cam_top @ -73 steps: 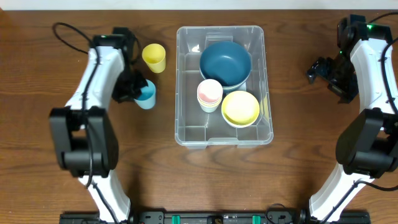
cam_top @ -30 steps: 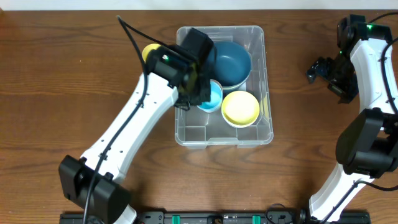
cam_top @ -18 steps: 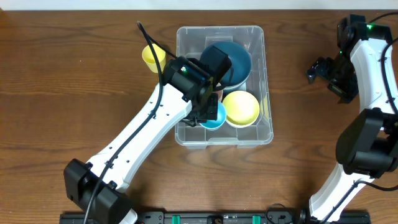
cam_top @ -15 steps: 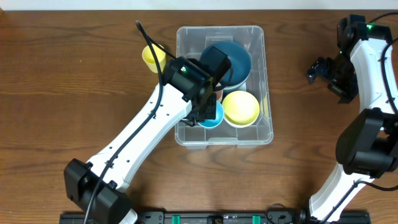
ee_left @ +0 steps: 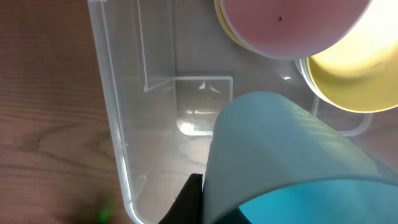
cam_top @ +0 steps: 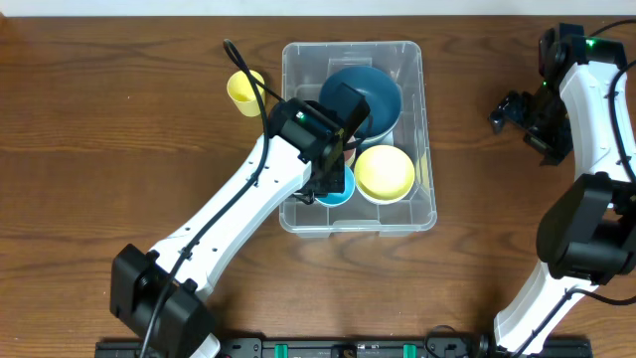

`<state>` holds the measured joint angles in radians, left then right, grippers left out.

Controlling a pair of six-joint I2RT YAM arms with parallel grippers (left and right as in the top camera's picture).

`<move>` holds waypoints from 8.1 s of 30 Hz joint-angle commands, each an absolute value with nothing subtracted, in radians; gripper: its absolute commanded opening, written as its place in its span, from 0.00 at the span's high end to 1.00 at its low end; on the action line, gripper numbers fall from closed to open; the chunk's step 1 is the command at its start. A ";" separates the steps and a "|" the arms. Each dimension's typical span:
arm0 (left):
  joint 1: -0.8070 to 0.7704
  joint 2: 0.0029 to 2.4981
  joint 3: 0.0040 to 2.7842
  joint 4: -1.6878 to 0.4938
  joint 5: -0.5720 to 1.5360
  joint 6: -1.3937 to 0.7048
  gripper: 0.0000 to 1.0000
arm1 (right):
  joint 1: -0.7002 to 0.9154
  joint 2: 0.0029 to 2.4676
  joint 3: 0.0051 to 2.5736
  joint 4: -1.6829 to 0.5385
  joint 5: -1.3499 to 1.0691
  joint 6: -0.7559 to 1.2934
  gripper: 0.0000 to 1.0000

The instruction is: Pack container

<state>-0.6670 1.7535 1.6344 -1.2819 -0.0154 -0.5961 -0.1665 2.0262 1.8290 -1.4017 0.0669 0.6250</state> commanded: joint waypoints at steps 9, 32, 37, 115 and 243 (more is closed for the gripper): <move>-0.666 1.866 1.624 -1.282 -0.038 -0.627 0.94 | -0.163 2.010 1.828 -1.402 0.071 0.643 0.01; -0.666 1.930 1.622 -1.232 -0.035 -0.615 0.79 | -0.163 2.010 1.828 -1.402 0.071 0.643 0.01; -0.666 1.930 1.623 -1.232 -0.035 -0.596 0.78 | -0.163 2.010 1.828 -1.402 0.071 0.643 0.01; -0.007 2.288 1.935 -0.960 0.105 -0.637 0.14 | -0.163 2.010 1.828 -1.402 0.071 0.643 0.01; -0.479 1.612 1.950 -1.474 0.141 -0.416 0.02 | -0.163 2.010 1.828 -1.402 0.071 0.643 0.01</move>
<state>-0.5037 1.7287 1.9217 -1.4483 0.1486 -0.4294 -0.1665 2.0262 1.8286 -1.4017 0.0669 0.6250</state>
